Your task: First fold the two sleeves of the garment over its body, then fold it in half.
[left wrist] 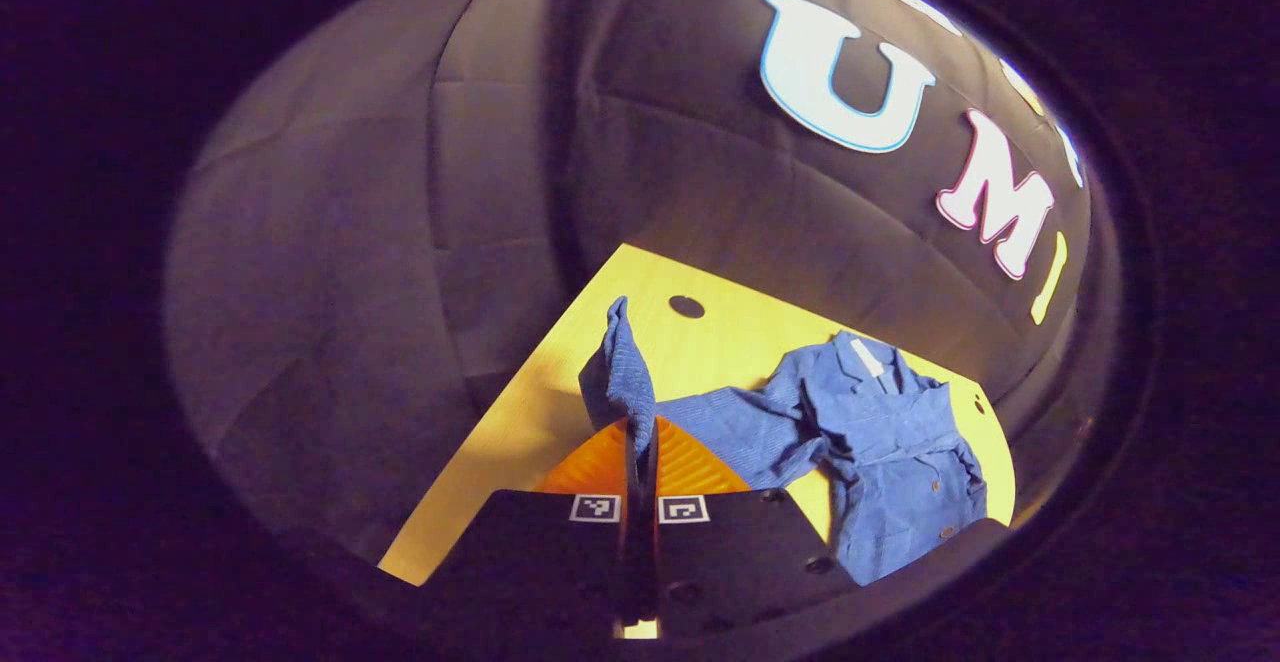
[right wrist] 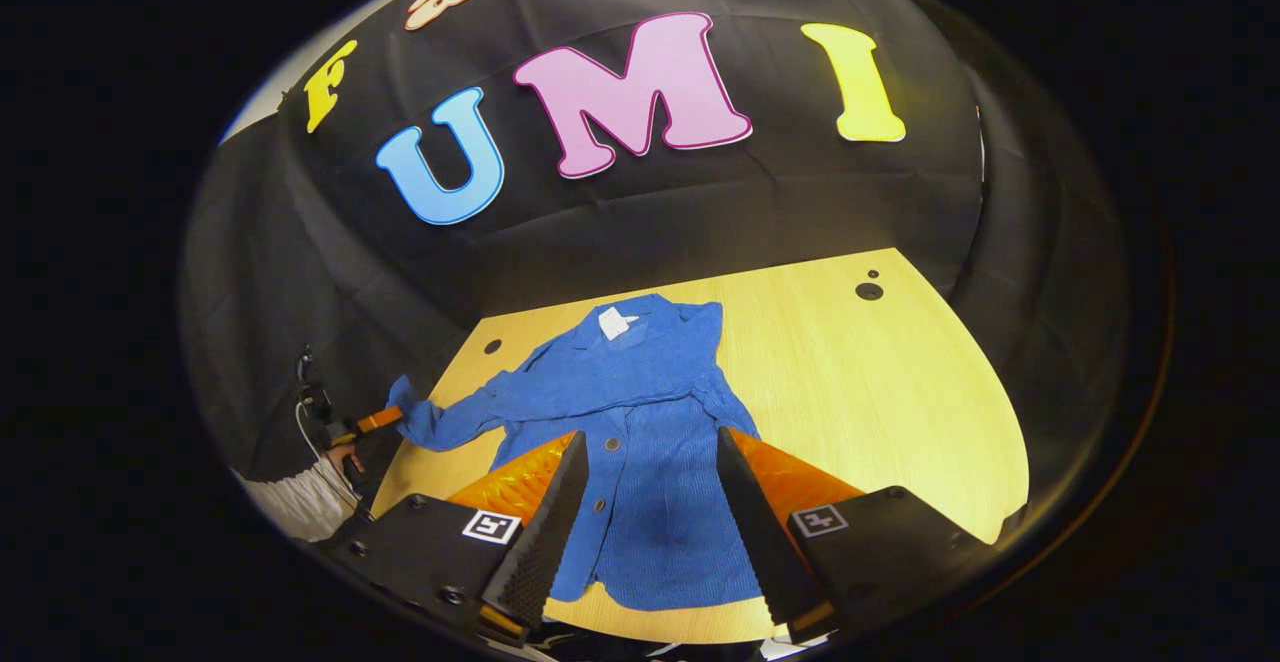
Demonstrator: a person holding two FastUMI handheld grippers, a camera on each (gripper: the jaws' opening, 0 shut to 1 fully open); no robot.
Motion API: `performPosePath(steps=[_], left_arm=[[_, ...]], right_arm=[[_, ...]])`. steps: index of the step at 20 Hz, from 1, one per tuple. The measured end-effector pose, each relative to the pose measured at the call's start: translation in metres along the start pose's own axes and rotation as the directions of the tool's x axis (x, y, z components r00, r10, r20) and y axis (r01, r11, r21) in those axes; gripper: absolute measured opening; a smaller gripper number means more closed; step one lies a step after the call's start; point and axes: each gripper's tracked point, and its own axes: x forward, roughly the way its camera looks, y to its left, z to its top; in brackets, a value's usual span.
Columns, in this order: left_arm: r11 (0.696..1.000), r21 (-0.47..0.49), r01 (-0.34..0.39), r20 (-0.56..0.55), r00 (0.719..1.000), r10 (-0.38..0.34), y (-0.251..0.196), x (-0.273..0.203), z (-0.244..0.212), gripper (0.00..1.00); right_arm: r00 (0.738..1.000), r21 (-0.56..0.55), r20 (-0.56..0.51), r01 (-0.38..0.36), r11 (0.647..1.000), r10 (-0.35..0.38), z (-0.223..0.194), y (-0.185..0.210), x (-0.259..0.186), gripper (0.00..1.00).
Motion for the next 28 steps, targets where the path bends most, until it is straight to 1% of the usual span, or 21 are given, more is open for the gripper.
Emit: performPosePath(steps=[5,8,11,13,16,18,20,21,22,23,24,25,26,28], left_arm=[[0.992,0.028,0.121,0.047,0.991,-0.122,-0.092,-0.002,0.044,0.0],[0.981,0.048,0.189,0.142,0.971,-0.194,-0.158,0.006,0.077,0.0],[0.96,0.124,0.251,0.145,0.953,-0.268,-0.232,0.022,0.081,0.0],[0.943,0.157,0.294,0.127,0.941,-0.314,-0.28,0.035,0.078,0.0],[0.914,0.189,0.36,0.074,0.923,-0.378,-0.345,0.057,0.059,0.0],[0.893,0.207,0.4,0.02,0.911,-0.413,-0.383,0.076,0.039,0.0],[0.877,0.232,0.421,-0.039,0.905,-0.424,-0.408,0.099,0.02,0.0],[0.876,0.254,0.41,-0.076,0.911,-0.405,-0.412,0.112,0.008,0.0],[0.874,0.269,0.404,-0.125,0.915,-0.384,-0.413,0.122,-0.006,0.0],[0.872,0.272,0.407,-0.178,0.912,-0.37,-0.412,0.129,-0.022,0.0],[0.868,0.266,0.42,-0.224,0.902,-0.368,-0.414,0.136,-0.036,0.0],[0.868,0.26,0.423,-0.264,0.896,-0.357,-0.416,0.142,-0.046,0.0],[0.869,0.264,0.418,-0.292,0.894,-0.341,-0.416,0.147,-0.054,0.0],[0.862,0.267,0.431,-0.332,0.881,-0.338,-0.42,0.149,-0.067,0.0]], right_arm=[[1.0,0.028,0.005,-0.012,1.0,0.012,0.003,-0.018,-0.005,0.83],[1.0,0.049,0.009,-0.017,0.999,0.016,0.006,-0.038,-0.01,0.83],[1.0,0.073,0.015,-0.007,0.997,0.006,0.011,-0.067,-0.013,0.83],[1.0,0.095,0.019,0.0,0.995,-0.002,0.013,-0.087,-0.018,0.83],[0.999,0.107,0.018,0.027,0.994,-0.029,0.014,-0.119,-0.027,0.83],[0.999,0.122,0.013,0.042,0.992,-0.044,0.014,-0.136,-0.03,0.83],[0.999,0.143,0.012,0.047,0.989,-0.049,0.015,-0.146,-0.033,0.83],[0.999,0.15,0.007,0.053,0.987,-0.054,0.014,-0.15,-0.034,0.72],[0.998,0.151,0.0,0.058,0.987,-0.058,0.012,-0.154,-0.034,0.72],[0.998,0.15,-0.001,0.061,0.987,-0.062,0.012,-0.156,-0.033,0.72],[0.998,0.149,-0.005,0.062,0.987,-0.062,0.012,-0.157,-0.033,0.72],[0.998,0.149,-0.009,0.062,0.987,-0.061,0.011,-0.157,-0.032,0.83],[0.998,0.15,-0.014,0.06,0.987,-0.059,0.009,-0.157,-0.03,0.72],[0.998,0.151,-0.02,0.056,0.987,-0.054,0.004,-0.155,-0.026,0.72]])
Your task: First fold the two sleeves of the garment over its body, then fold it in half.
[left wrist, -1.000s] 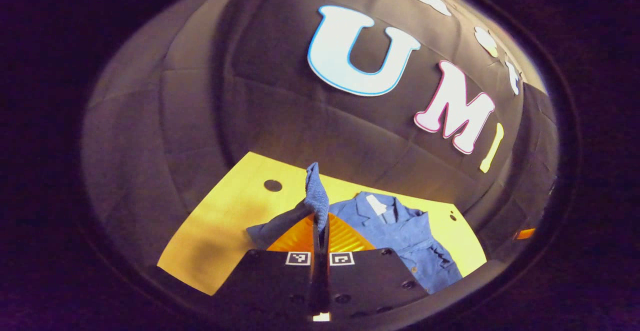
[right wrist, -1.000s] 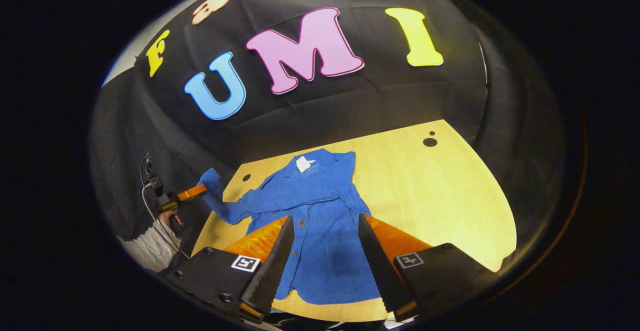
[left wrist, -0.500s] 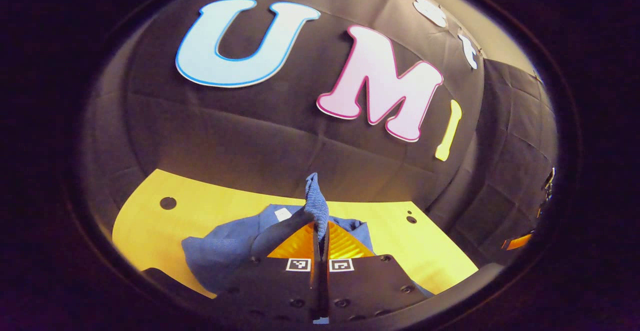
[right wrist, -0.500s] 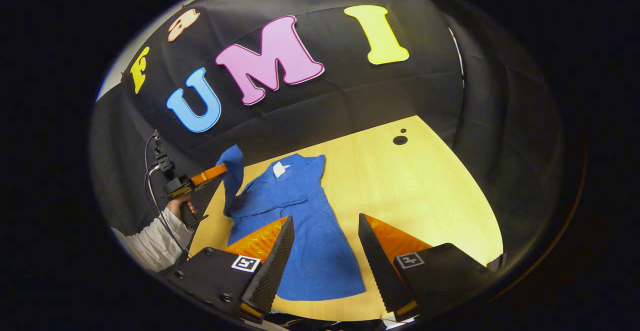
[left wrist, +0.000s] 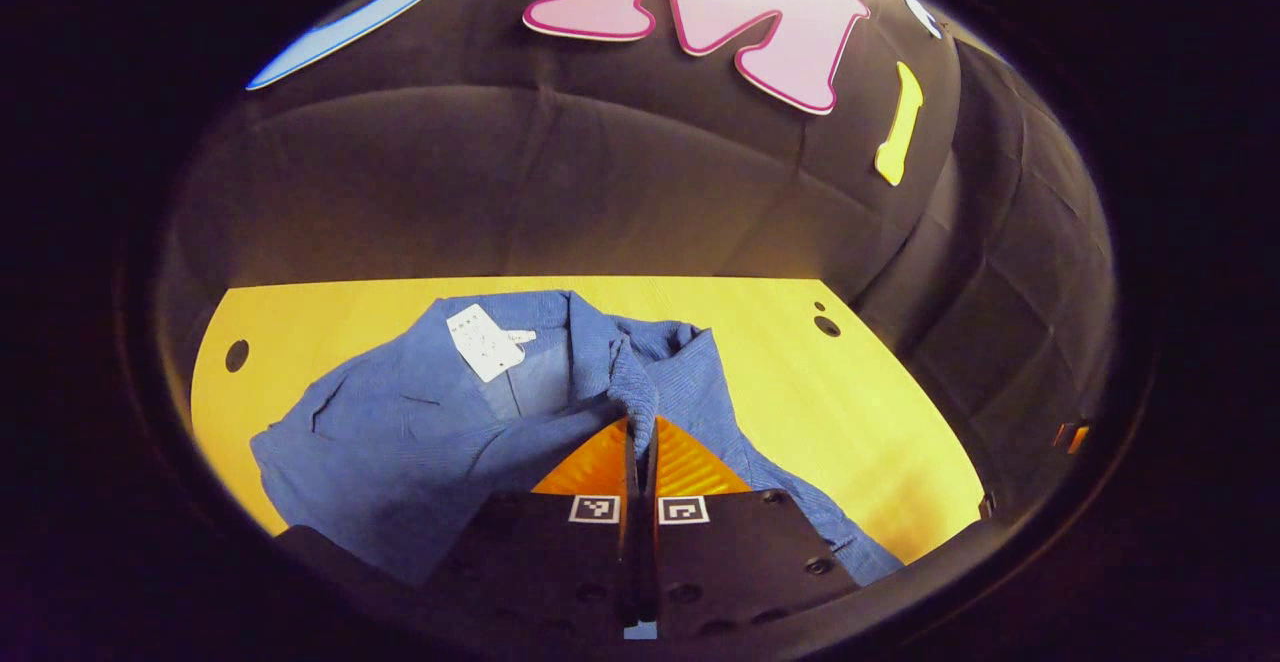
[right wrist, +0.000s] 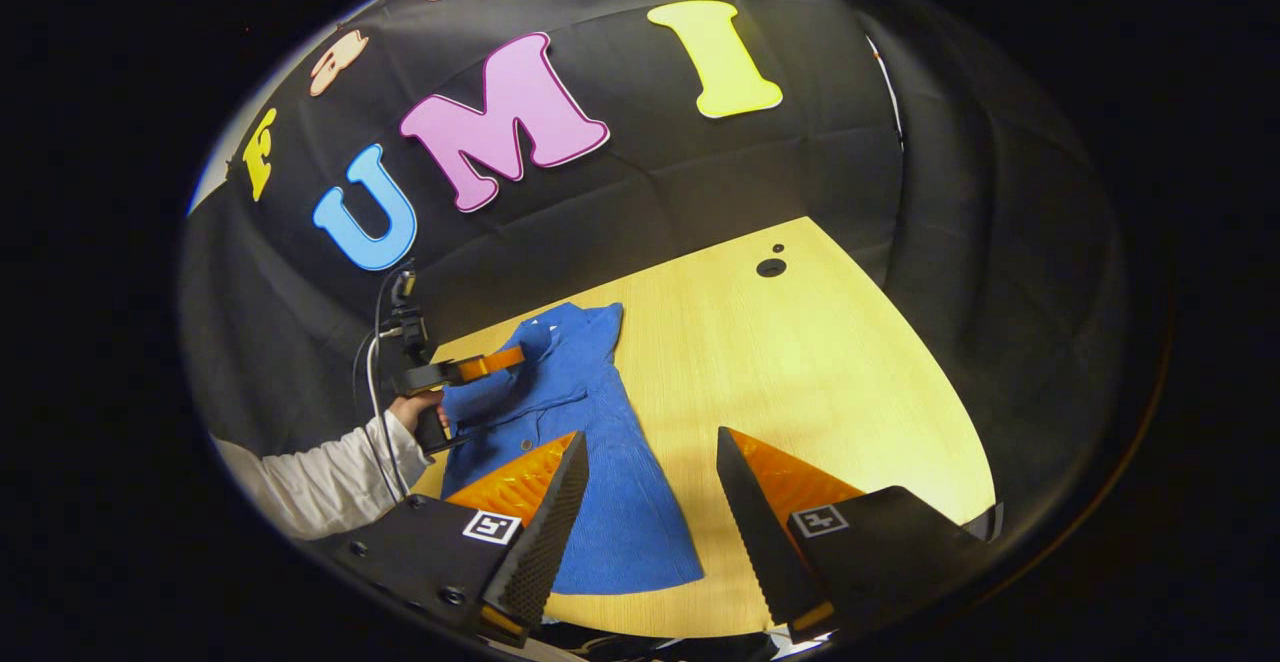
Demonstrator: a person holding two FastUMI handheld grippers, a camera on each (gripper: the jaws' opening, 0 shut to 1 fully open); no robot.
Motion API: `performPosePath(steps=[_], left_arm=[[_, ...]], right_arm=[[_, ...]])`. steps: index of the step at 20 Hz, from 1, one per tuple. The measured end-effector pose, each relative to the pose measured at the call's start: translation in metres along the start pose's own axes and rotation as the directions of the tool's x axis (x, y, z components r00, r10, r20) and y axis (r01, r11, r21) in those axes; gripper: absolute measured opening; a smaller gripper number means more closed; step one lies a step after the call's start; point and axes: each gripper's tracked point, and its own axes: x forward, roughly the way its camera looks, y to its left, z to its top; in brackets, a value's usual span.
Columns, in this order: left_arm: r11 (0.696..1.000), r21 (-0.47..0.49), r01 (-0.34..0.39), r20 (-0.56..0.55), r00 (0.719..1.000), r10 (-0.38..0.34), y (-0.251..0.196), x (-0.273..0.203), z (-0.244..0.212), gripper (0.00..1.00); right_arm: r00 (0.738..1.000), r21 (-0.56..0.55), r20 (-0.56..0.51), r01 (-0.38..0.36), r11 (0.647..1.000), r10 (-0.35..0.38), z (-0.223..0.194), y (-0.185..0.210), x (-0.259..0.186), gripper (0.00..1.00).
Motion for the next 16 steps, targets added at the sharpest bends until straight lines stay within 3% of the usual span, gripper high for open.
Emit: performPosePath(steps=[1,2,3,4,6,7,11,16], left_arm=[[1.0,0.009,-0.008,-0.014,1.0,0.008,0.002,0.004,-0.003,0.0],[0.999,0.024,-0.022,-0.031,0.999,0.022,0.004,0.003,-0.006,0.0],[0.999,0.032,0.002,-0.032,0.999,-0.001,-0.003,0.007,-0.009,0.03],[0.997,0.012,0.074,-0.036,0.997,-0.073,-0.016,-0.001,-0.007,0.04],[0.984,-0.017,0.179,0.007,0.984,-0.178,-0.049,-0.009,0.0,0.59],[0.984,-0.017,0.177,0.037,0.984,-0.176,-0.053,-0.001,0.005,0.87],[0.993,0.004,0.117,0.036,0.993,-0.117,-0.044,-0.028,0.004,0.85],[0.998,0.05,-0.027,0.027,0.999,0.025,-0.011,-0.102,-0.02,0.85]], right_arm=[[1.0,0.0,-0.006,-0.003,1.0,0.003,-0.003,0.001,0.002,0.72],[1.0,0.001,-0.012,-0.006,1.0,0.006,-0.007,0.003,0.004,0.83],[1.0,0.004,-0.017,-0.011,1.0,0.011,-0.01,0.006,0.006,0.83],[1.0,0.01,-0.02,-0.018,1.0,0.019,-0.014,0.009,0.007,0.83],[0.999,0.014,-0.03,-0.031,0.999,0.031,-0.019,0.014,0.011,0.83],[0.999,0.013,-0.035,-0.033,0.999,0.034,-0.021,0.015,0.013,0.83],[0.998,0.015,-0.038,-0.048,0.999,0.049,-0.027,0.021,0.017,0.83],[0.99,0.022,-0.117,-0.08,0.997,0.082,-0.056,0.031,0.035,0.83]])
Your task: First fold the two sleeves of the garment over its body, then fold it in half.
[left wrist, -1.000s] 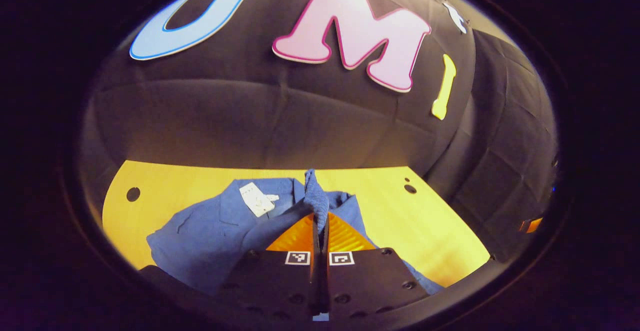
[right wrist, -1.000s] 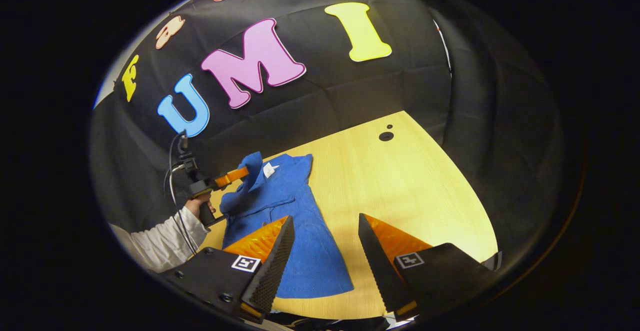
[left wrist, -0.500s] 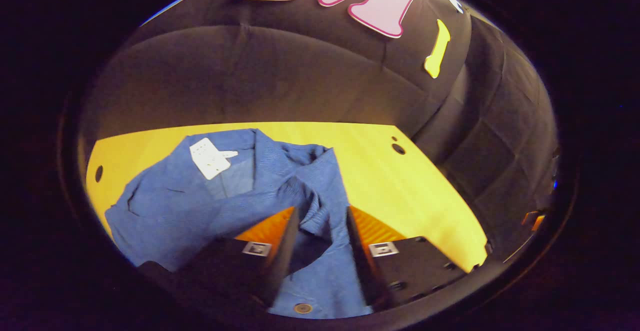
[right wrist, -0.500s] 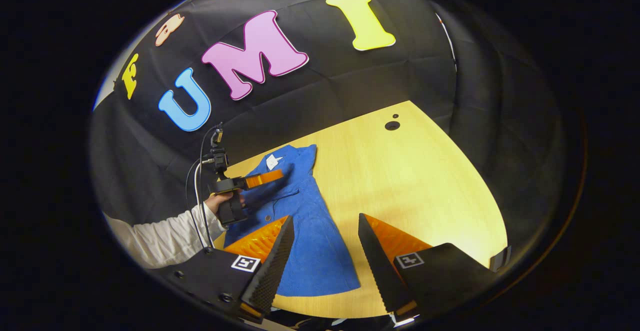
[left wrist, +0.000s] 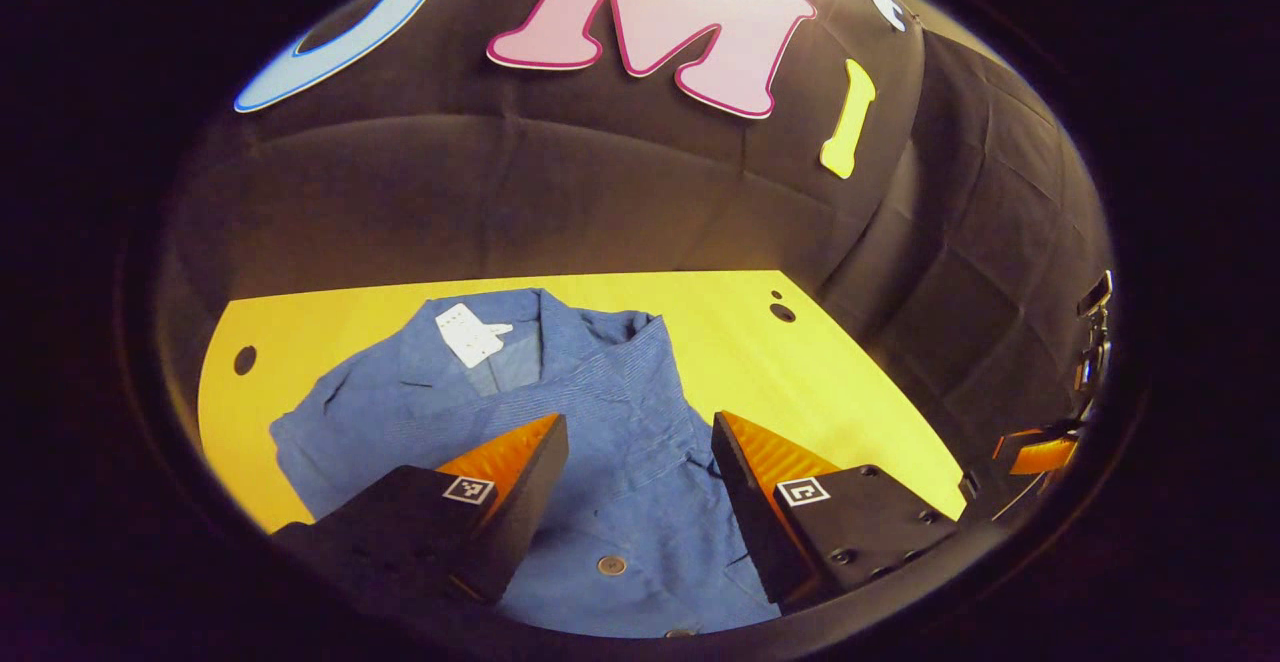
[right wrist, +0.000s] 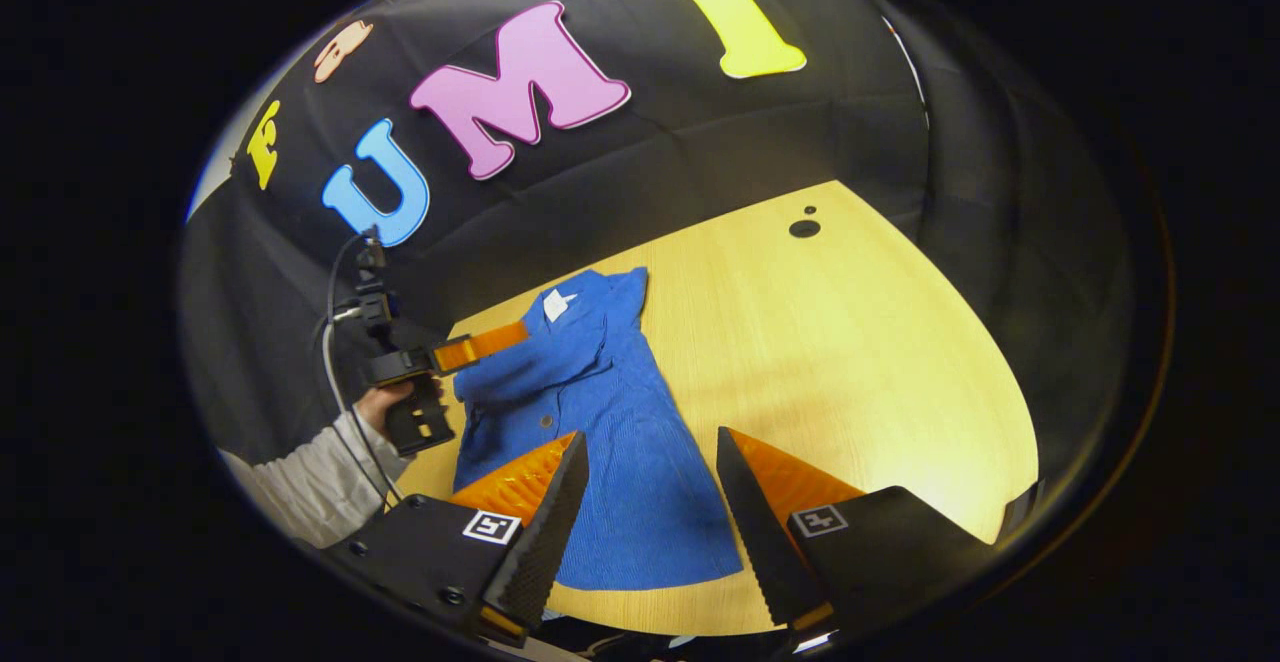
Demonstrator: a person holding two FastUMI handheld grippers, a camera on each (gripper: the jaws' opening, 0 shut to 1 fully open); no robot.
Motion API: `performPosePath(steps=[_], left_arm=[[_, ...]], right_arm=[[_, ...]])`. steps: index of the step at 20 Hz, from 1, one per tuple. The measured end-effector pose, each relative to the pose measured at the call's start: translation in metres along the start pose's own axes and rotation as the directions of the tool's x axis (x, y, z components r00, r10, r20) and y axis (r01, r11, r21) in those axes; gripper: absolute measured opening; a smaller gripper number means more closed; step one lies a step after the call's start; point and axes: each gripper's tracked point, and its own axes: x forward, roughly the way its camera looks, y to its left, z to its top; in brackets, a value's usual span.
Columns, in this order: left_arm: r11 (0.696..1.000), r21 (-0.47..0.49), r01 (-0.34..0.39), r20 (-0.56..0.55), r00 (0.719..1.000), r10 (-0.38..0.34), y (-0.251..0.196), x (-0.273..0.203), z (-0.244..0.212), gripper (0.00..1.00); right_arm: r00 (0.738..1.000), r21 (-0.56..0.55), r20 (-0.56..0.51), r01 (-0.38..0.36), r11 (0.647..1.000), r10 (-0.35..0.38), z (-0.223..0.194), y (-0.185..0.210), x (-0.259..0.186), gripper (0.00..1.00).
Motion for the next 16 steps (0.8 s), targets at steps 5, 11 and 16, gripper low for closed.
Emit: performPosePath(steps=[5,11,16], left_arm=[[0.983,-0.133,-0.129,-0.16,0.981,0.107,0.033,-0.093,-0.103,0.85],[0.923,-0.166,-0.347,-0.433,0.867,0.247,0.075,-0.178,-0.261,0.85],[0.879,-0.262,-0.398,-0.528,0.822,0.214,0.069,-0.176,-0.306,0.85]], right_arm=[[0.979,-0.055,-0.202,-0.008,0.998,-0.003,-0.06,0.003,0.037,0.83],[0.922,-0.193,-0.365,0.063,0.979,-0.131,-0.115,-0.026,0.064,0.73],[0.87,-0.237,-0.426,0.155,0.959,-0.247,-0.136,-0.054,0.069,0.84]])
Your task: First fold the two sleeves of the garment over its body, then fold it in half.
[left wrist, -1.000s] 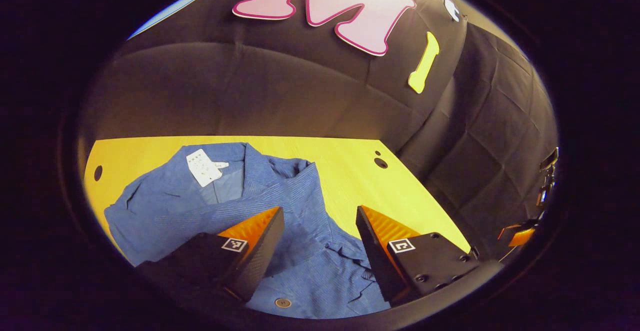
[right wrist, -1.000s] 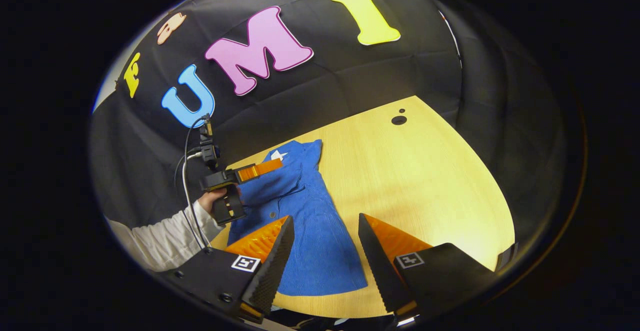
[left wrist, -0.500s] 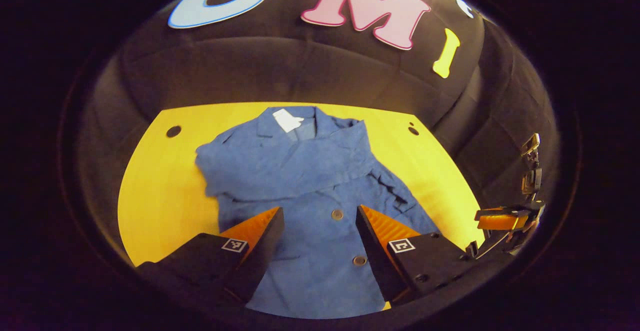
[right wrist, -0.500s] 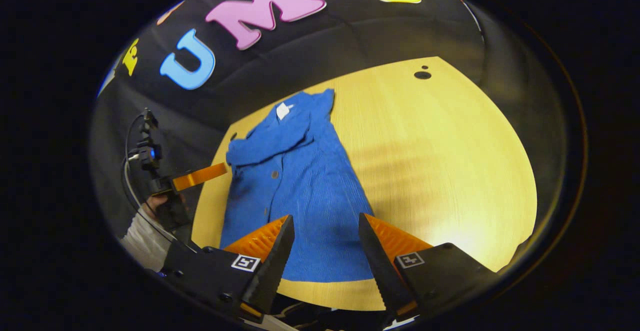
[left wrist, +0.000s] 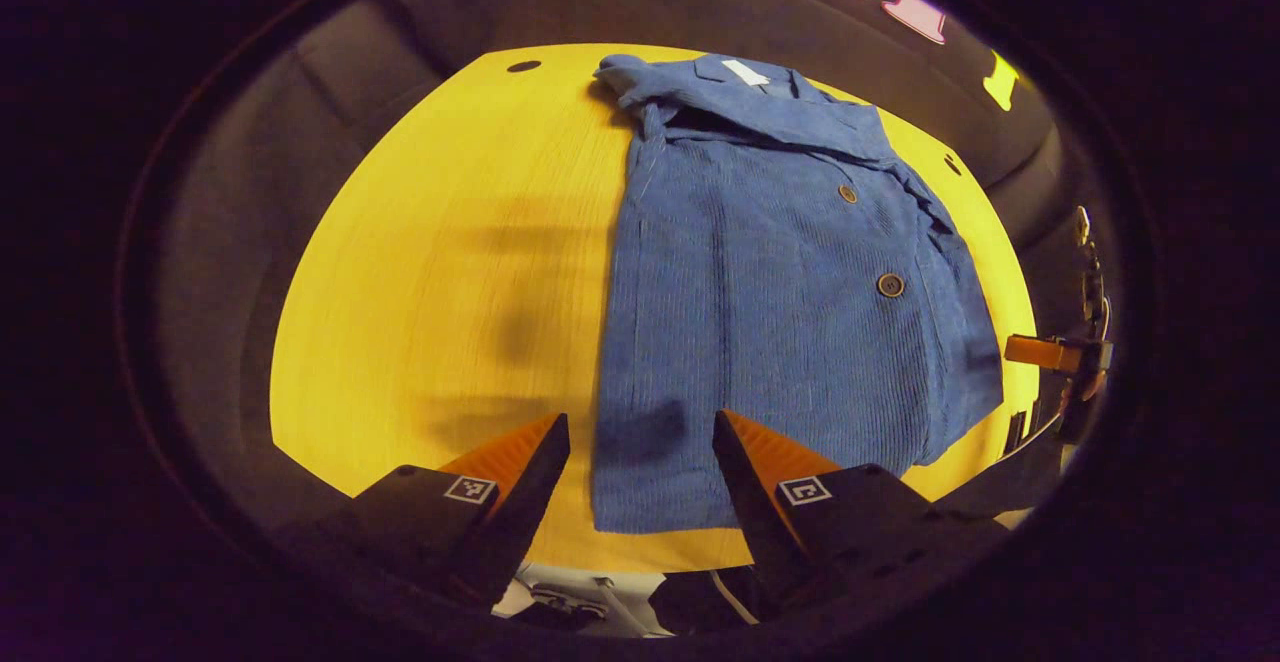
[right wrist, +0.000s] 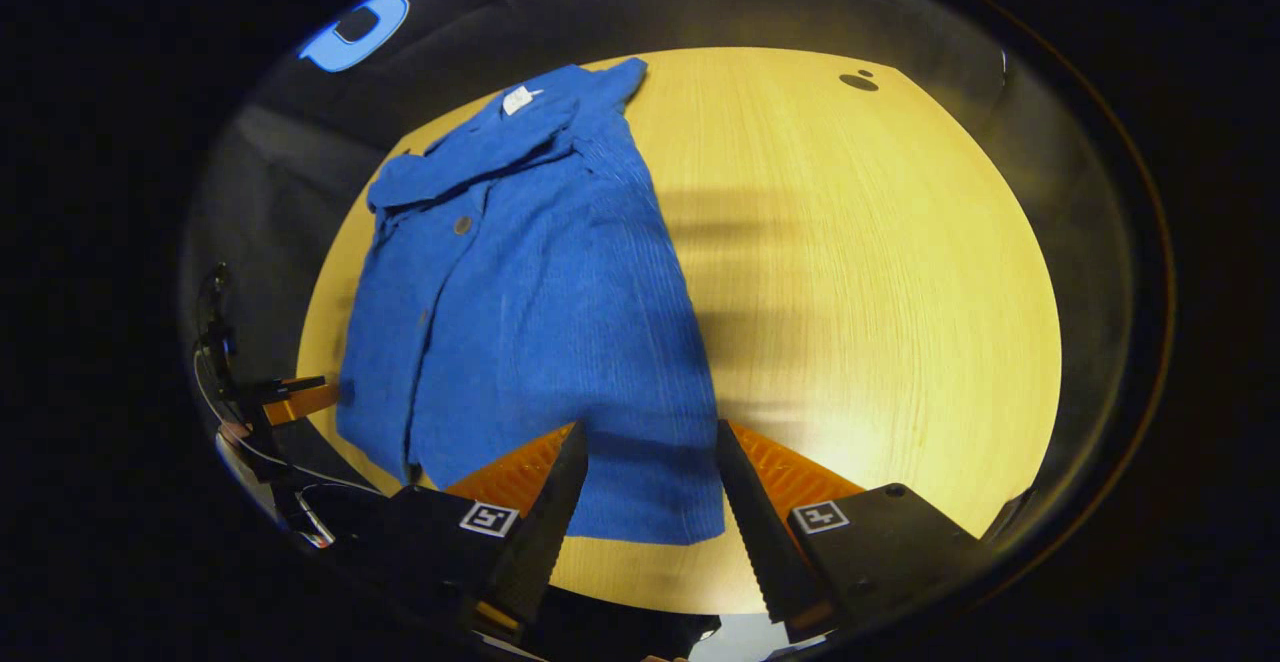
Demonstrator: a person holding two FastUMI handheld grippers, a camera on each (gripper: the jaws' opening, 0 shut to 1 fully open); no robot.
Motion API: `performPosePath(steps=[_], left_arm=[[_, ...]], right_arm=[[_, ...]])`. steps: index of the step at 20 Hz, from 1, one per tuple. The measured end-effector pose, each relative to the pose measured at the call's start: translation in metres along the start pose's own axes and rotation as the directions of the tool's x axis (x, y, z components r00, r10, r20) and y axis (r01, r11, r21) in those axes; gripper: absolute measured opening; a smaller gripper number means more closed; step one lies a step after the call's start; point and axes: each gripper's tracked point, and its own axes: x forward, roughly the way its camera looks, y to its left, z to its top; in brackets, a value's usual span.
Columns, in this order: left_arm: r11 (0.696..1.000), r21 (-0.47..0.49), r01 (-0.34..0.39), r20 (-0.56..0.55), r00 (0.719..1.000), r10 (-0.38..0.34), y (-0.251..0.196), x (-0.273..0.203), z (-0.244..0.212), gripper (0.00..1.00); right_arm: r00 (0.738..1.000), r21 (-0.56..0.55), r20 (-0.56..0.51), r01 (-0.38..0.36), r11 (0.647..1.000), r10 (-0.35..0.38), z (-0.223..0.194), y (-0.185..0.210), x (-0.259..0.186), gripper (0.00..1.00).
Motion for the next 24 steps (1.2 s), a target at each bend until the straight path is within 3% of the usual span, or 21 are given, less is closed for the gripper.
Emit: performPosePath(steps=[4,8,12,24], left_arm=[[0.997,0.051,-0.066,-0.073,0.995,0.069,0.012,0.001,-0.019,0.85],[0.994,0.077,-0.075,-0.1,0.992,0.083,0.012,-0.001,-0.021,0.88],[0.994,0.076,-0.073,-0.163,0.983,0.085,0.007,0.003,-0.028,0.84],[0.993,0.096,-0.07,-0.12,0.989,0.081,0.002,0.006,-0.019,0.86]], right_arm=[[0.998,0.02,-0.047,0.038,0.999,-0.037,-0.009,-0.006,0.006,0.84],[0.996,0.035,-0.063,0.067,0.997,-0.064,-0.014,-0.012,0.008,0.84],[0.995,0.048,-0.073,0.075,0.996,-0.071,-0.019,-0.015,0.009,0.84],[0.98,-0.019,-0.094,0.175,0.984,-0.176,-0.027,-0.008,0.02,0.84]])
